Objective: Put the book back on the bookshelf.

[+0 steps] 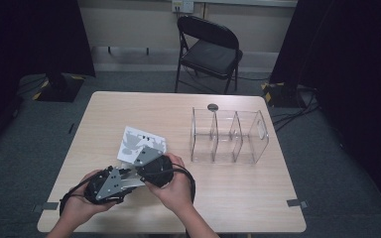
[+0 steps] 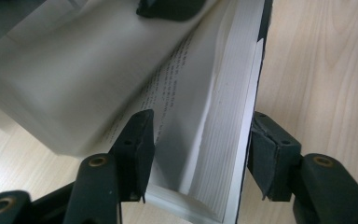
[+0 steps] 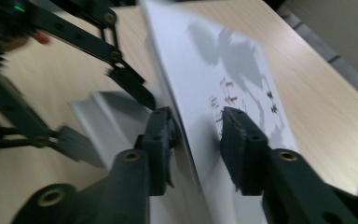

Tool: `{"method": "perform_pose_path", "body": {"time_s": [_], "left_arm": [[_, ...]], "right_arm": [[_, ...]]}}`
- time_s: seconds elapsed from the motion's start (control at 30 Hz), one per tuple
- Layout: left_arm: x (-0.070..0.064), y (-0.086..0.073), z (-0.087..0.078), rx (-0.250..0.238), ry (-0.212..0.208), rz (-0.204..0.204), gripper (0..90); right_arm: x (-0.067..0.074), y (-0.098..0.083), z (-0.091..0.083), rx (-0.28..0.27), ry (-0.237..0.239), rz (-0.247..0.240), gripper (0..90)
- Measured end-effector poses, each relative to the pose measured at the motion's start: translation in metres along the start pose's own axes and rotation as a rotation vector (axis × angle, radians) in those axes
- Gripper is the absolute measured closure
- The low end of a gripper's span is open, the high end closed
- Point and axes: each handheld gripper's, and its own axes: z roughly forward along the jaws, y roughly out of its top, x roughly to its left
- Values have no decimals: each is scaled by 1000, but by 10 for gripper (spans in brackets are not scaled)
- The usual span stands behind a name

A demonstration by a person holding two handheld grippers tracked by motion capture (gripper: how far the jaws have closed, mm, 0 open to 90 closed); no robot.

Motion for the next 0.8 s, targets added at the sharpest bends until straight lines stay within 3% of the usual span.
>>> {"method": "perform_pose_path", "body": {"time_s": [0.07,0.13,0.27,0.4,0.57,0.7,0.8], "left_arm": [[-1,1,0,14,-2,11,463],[-2,1,0,22,-5,19,463],[1,3,-3,24,-17,5,464],[3,7,-8,32,-30,-11,466],[7,11,-15,58,-56,-26,466],[8,14,-17,67,-61,-24,467],[9,15,-17,73,-68,-27,467]], "right_arm": [[2,0,0,4,1,-8,620],[3,0,1,31,-3,-35,500],[-6,-5,-9,-20,23,27,354],[-15,-13,-22,-38,31,55,345],[-30,-42,-43,-45,11,119,291],[-36,-63,-47,-26,22,176,251],[-37,-77,-45,-6,30,192,204]]}}
